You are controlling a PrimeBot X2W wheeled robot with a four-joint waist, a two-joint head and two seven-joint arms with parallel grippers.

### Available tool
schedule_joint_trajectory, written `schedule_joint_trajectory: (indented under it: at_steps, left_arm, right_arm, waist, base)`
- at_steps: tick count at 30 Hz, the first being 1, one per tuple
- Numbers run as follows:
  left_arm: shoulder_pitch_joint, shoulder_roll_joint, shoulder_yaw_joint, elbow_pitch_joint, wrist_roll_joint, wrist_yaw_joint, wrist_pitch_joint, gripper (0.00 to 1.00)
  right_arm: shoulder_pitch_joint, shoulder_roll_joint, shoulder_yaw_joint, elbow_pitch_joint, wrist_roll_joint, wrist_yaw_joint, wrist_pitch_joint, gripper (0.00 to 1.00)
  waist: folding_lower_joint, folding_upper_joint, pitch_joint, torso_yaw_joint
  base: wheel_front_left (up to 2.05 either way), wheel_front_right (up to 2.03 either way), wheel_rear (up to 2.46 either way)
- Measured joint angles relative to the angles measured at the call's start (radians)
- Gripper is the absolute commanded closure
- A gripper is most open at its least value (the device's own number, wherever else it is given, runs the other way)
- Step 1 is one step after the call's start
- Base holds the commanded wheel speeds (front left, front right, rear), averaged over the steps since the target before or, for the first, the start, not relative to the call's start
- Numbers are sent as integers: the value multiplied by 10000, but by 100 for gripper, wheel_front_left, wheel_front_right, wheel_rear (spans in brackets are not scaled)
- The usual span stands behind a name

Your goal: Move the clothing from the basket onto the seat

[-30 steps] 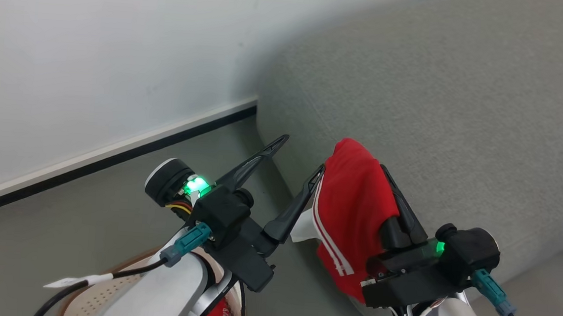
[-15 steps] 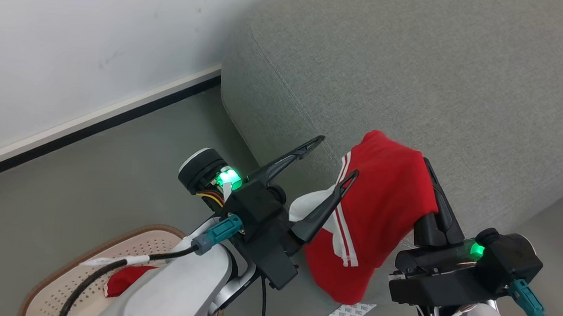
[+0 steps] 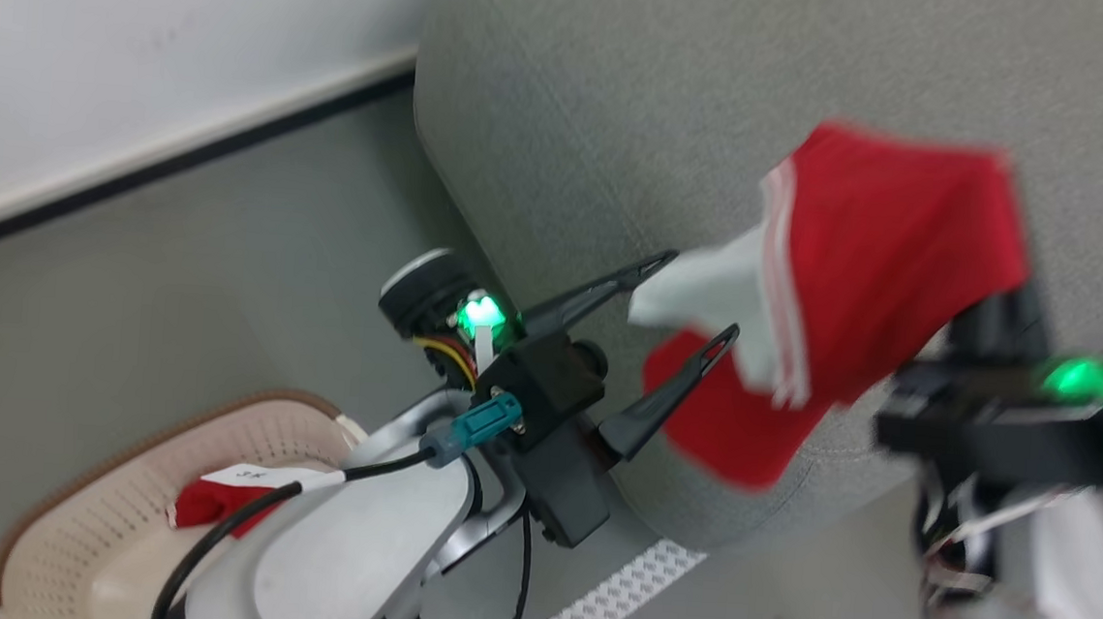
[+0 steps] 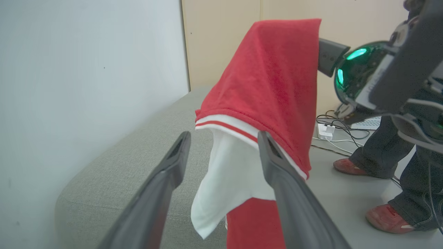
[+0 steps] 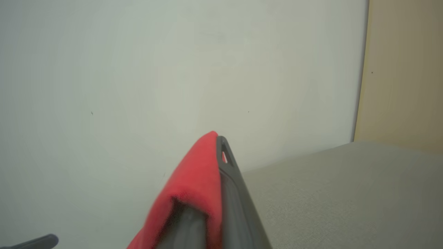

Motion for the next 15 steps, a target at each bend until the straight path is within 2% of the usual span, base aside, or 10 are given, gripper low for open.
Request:
schedule_joint_trajectory:
  at_steps: [7,10,11,15]
  left_arm:
    - [-890,274,-311,-623,495,-173,982,0]
    - [-1281,278,-510,-892,604,-263,1340,0]
    - [-1281,278,-510,-892,604,-263,1340,0]
    - [-1807,245,-702,-1212,802,-360,1664,0]
  right_arm:
    - [-2615,-96,-1850,128,830,0,-2,100]
    - [-3764,-732,-2725,222,945,0,-2,100]
    - [-3764,-732,-2725,222,945,0,-2,100]
    - [-5094,-1766,-3390,583,1045,0,-2,100]
  waist:
    - [2,0,1184,17]
    - [2,0,1769,63]
    - [2,0,1769,63]
    - [2,0,2561,234]
  base:
    - [0,0,0]
    - [0,0,0]
    - [0,0,0]
    - [0,0,0]
